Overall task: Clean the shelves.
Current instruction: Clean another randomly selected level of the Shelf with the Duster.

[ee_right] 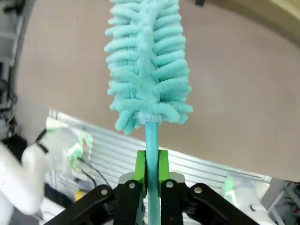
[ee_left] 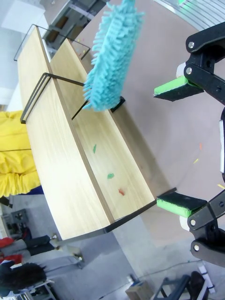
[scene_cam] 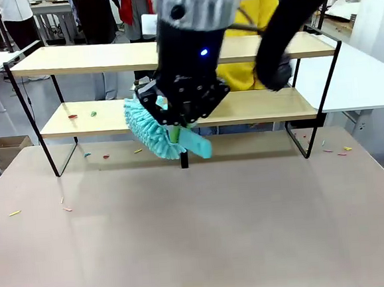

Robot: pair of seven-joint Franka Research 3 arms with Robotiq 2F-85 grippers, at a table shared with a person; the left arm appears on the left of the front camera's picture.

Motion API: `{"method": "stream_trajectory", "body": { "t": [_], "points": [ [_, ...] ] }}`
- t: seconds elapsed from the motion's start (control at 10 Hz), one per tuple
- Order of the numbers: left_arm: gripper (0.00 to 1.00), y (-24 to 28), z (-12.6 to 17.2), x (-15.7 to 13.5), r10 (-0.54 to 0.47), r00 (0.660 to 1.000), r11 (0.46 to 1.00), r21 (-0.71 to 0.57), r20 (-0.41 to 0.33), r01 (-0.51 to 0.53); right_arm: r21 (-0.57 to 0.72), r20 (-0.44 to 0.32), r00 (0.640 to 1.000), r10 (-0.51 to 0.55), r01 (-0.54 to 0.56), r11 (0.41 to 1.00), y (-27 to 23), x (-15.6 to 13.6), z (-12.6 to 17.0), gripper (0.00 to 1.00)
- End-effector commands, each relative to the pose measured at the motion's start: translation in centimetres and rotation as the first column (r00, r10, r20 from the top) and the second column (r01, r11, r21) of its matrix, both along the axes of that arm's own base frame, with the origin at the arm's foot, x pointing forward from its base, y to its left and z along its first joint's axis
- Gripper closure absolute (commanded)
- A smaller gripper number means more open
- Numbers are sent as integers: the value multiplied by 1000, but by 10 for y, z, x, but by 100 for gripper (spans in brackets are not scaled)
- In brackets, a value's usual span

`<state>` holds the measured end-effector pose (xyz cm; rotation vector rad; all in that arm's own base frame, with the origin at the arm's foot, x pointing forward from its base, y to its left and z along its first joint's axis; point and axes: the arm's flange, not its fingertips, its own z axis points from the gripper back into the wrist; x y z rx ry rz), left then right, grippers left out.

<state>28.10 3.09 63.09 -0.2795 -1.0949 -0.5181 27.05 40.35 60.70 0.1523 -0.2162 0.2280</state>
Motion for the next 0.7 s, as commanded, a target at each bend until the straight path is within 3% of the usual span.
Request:
{"method": "stream_trajectory", "body": {
  "t": [0.0,0.2,0.6],
  "points": [
    [0,-1,0,0,12,1000,1000,-2,-3,-12,0,81,984,-155,156,988,27,24,-10,99],
    [0,-1,0,0,12,1000,1000,-2,-3,-12,99,168,955,-246,232,968,42,53,-18,99],
    [0,-1,0,0,12,1000,1000,-2,-3,-12,149,128,958,-256,236,960,68,116,-43,99]
  ]
}}
